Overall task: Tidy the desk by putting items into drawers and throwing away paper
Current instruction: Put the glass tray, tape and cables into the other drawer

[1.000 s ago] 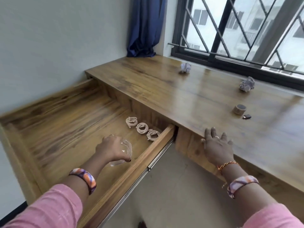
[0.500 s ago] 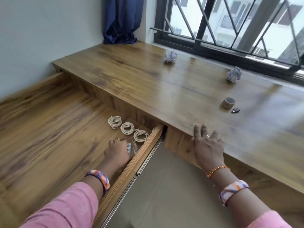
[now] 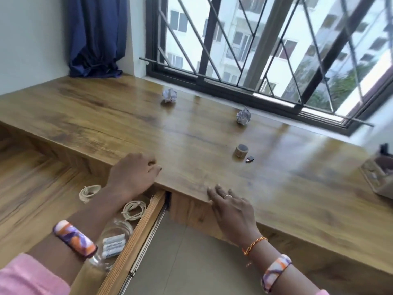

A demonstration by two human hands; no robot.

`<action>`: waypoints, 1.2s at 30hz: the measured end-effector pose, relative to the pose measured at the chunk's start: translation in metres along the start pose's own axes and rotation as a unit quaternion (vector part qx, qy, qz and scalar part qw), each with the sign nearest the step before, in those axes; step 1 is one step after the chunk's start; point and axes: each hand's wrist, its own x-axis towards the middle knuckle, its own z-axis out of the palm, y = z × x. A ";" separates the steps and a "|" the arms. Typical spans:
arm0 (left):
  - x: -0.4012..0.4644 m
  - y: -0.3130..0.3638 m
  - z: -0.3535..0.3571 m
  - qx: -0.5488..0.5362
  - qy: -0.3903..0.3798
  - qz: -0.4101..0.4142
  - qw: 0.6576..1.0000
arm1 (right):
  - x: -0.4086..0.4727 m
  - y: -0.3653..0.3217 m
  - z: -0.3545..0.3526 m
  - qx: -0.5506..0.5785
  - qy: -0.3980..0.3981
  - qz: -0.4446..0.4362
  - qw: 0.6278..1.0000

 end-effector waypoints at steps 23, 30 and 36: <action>0.171 0.181 0.112 0.052 -0.127 0.169 0.976 | 0.145 0.162 0.021 0.329 0.051 -0.058 0.941; 0.105 0.071 0.042 0.037 -0.029 0.008 0.999 | 0.147 0.079 0.011 0.304 0.026 -0.151 0.940; -0.017 -0.060 -0.009 -0.007 0.059 -0.147 0.987 | 0.114 -0.042 -0.002 0.313 -0.012 -0.262 0.913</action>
